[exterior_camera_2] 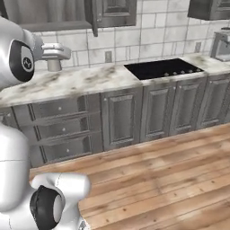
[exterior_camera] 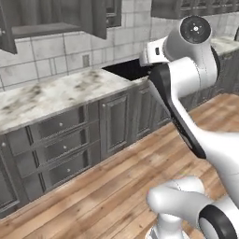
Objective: Move the shaker and ketchup from the cabinet to the dining counter.
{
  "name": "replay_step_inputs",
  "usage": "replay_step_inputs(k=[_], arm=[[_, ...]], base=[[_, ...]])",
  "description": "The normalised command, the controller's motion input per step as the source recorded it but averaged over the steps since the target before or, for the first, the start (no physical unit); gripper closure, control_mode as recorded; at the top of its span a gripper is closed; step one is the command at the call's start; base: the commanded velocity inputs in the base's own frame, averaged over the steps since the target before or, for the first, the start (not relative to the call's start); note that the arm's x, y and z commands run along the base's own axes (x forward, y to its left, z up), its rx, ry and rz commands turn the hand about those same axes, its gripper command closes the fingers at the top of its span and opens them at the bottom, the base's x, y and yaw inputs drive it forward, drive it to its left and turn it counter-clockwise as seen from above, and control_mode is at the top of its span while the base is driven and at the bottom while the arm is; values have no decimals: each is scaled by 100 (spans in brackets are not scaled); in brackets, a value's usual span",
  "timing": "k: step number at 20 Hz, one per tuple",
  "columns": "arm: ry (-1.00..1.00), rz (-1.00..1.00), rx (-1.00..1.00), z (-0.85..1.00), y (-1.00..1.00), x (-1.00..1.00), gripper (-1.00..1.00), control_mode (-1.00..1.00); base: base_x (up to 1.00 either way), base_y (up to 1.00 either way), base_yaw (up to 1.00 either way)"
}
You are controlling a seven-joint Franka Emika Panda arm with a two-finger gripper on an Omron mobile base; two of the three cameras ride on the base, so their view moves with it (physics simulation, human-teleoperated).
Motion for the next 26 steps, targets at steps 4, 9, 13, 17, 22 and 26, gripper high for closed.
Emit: replay_step_inputs(k=[4,9,13,17,22,26], arm=[[0,0,0,0,0,0,100,100],[0,0,0,0,0,0,100,100],[0,0,0,0,0,0,100,100],[0,0,0,0,0,0,100,100],[0,0,0,0,0,0,100,100],[0,0,0,0,0,0,100,100]], base=[[-100,36,-49],[-100,31,-46],[-91,13,-41],[-26,-50,-35],[-7,-88,-35],[0,-100,-30]])
